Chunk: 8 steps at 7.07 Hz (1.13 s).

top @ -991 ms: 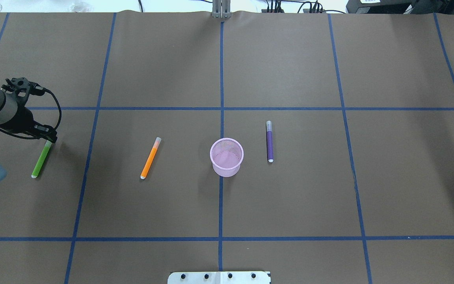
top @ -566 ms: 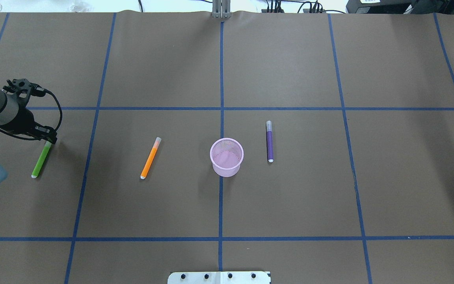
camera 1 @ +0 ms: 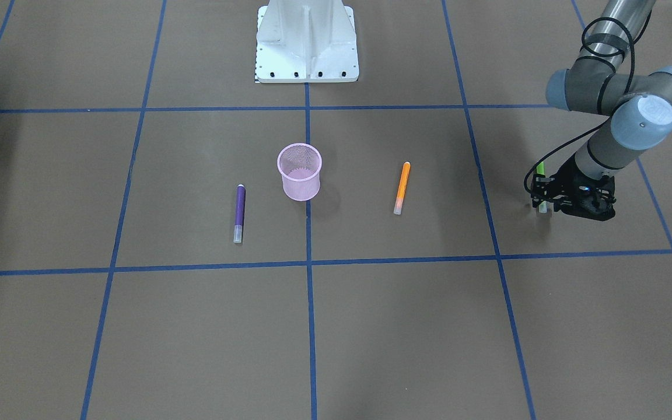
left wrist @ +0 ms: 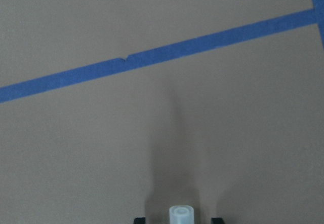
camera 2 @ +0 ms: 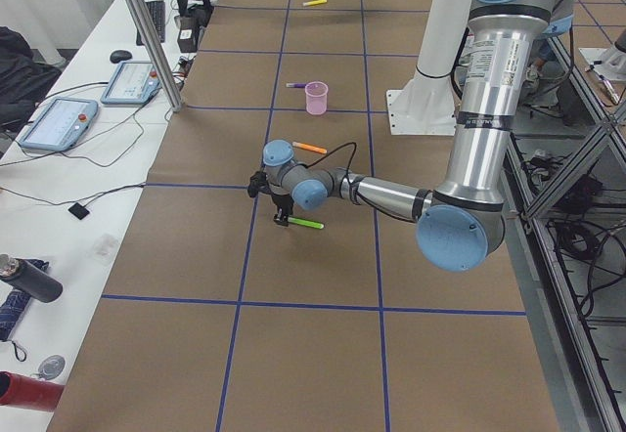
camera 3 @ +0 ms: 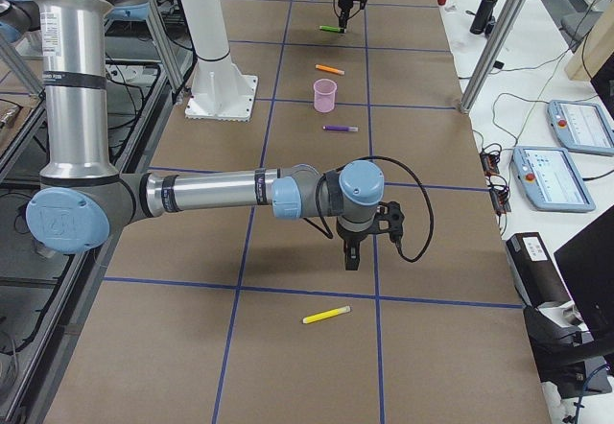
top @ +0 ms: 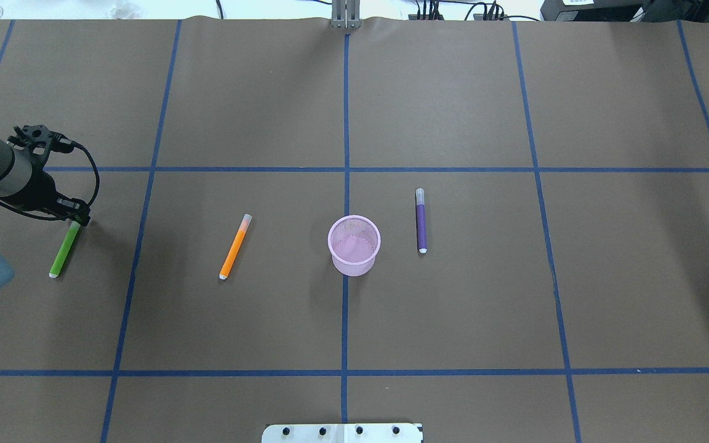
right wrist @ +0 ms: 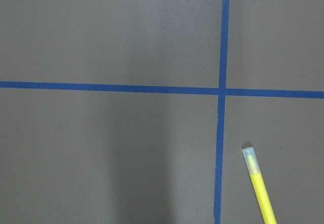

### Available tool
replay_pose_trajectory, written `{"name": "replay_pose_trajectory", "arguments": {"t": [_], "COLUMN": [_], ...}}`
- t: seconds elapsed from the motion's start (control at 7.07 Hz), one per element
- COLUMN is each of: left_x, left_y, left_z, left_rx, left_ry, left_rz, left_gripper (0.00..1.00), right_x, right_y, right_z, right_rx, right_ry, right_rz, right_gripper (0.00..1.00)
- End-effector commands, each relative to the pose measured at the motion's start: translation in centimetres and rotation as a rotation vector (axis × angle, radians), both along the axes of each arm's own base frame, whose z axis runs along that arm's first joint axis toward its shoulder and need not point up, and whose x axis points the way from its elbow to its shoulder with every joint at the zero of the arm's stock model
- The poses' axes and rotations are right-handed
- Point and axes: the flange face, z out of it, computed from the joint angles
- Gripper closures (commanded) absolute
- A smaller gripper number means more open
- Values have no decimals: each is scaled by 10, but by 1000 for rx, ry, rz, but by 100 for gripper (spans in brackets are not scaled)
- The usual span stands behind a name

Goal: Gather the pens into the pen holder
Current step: 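Lower the left gripper onto the green marker and close on it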

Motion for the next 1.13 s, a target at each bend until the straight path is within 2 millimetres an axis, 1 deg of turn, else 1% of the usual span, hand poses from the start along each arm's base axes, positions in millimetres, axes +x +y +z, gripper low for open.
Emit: {"name": "replay_pose_trajectory", "arguments": {"t": [0.0, 0.57, 0.71, 0.85, 0.99], "left_x": [0, 4, 4, 4, 4], "left_y": [0, 2, 2, 2, 2], "left_z": [0, 1, 2, 2, 2], "left_rx": [0, -3, -4, -5, -6], "left_ry": [-1, -2, -2, -1, -1], "left_rz": [0, 7, 7, 8, 7], "left_gripper": [54, 55, 62, 79, 100], "right_x": [0, 0, 0, 0, 0], "right_y": [-1, -2, -2, -2, -2], "right_z": [-1, -2, -2, -2, -2], "right_rx": [2, 5, 5, 5, 2], "right_ry": [0, 0, 0, 0, 0], "right_rz": [0, 0, 0, 0, 2], "right_gripper": [0, 0, 0, 0, 0]}}
